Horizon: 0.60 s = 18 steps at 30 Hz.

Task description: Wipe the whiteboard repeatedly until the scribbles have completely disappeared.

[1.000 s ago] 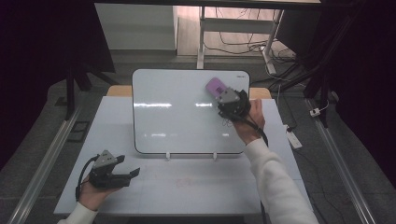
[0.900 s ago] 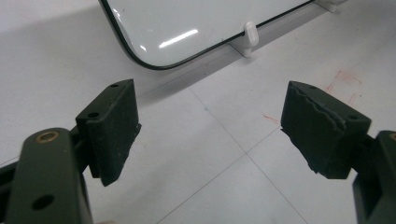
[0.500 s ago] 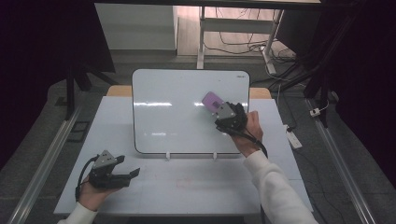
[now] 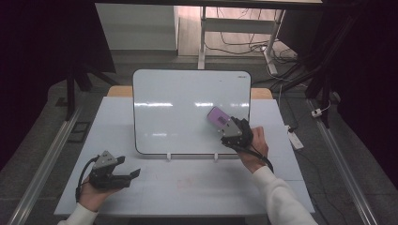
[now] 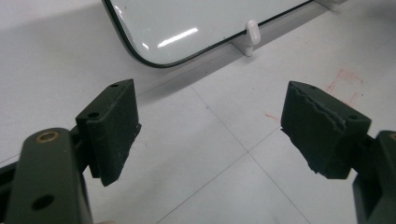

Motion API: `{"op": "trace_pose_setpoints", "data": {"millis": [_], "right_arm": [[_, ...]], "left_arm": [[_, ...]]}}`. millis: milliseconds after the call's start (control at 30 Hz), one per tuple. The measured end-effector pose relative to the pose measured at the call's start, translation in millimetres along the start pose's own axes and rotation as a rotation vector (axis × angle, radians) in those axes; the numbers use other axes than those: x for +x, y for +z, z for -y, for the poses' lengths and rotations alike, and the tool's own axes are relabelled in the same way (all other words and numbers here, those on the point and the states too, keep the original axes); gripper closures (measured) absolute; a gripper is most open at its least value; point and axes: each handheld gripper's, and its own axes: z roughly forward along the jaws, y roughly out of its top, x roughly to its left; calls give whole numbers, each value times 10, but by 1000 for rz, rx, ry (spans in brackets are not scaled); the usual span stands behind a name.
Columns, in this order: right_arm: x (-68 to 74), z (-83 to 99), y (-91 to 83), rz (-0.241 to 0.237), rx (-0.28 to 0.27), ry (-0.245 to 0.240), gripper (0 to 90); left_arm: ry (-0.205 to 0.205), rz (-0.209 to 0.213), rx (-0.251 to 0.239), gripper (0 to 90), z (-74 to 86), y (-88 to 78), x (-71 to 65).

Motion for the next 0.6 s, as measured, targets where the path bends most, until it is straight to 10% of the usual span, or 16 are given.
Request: {"op": "trace_pose_setpoints", "data": {"millis": [233,467,600], "right_arm": [[-520,-134,75,46,-25,151,402],[40,-69,23,4,-17,-19,402],[-107,-96,39,23,-10,21,402]], "left_arm": [[-1,-1,-2,203,2,-7,0],[-2,-1,-1,203,8,-5,5],[5,0,0,203,3,-6,-16]]}}
